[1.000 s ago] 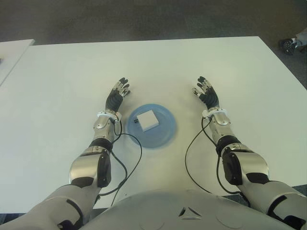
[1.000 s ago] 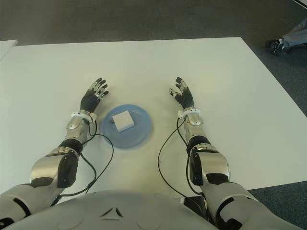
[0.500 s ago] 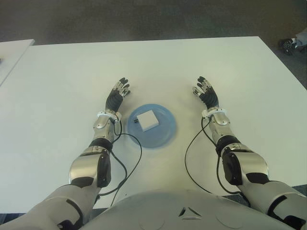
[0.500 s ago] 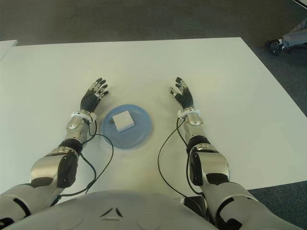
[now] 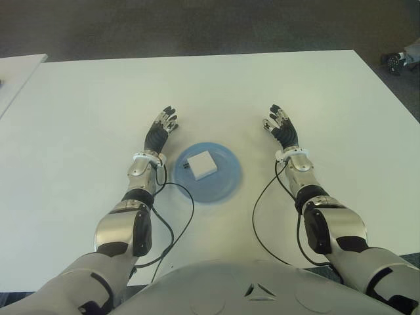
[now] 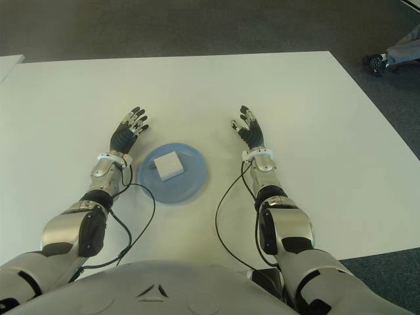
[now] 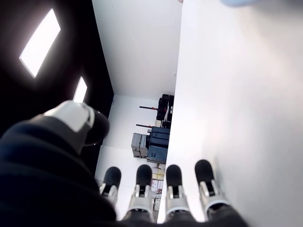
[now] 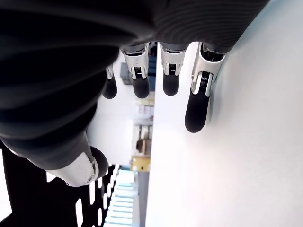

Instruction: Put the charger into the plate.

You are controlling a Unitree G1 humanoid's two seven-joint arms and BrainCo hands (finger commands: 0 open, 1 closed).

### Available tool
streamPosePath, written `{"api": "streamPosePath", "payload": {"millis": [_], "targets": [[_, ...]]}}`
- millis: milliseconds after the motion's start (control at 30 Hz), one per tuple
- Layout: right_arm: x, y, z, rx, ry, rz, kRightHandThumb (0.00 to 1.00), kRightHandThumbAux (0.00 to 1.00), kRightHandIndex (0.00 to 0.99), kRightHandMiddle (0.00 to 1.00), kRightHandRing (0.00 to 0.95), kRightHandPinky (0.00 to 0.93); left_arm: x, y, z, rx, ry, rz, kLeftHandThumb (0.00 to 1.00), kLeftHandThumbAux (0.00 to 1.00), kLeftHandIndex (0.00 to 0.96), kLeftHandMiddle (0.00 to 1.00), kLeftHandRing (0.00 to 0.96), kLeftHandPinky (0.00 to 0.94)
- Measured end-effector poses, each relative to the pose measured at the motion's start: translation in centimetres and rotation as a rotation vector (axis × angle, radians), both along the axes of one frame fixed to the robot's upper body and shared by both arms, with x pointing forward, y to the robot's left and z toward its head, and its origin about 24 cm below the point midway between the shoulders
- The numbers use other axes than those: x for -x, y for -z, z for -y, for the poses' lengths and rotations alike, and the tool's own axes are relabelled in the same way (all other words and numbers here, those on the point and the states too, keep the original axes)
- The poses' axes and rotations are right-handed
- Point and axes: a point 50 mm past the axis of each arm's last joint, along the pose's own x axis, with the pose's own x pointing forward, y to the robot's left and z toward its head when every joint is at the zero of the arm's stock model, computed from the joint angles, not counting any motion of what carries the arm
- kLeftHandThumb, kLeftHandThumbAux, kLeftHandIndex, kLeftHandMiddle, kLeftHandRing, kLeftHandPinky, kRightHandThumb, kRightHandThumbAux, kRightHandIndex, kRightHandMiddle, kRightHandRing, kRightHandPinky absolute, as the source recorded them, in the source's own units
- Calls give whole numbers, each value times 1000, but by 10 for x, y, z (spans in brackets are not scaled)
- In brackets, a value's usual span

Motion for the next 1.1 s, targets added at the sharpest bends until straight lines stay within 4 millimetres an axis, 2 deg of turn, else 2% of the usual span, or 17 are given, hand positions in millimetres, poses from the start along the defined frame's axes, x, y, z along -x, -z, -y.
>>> {"api": "streamPosePath", "payload": {"millis": [1100], "targets": [[-1, -1, -2, 28, -21, -2, 154, 680, 3, 38, 36, 70, -1, 1, 1, 0, 0, -19, 85, 563, 36, 88, 90, 116]]}}
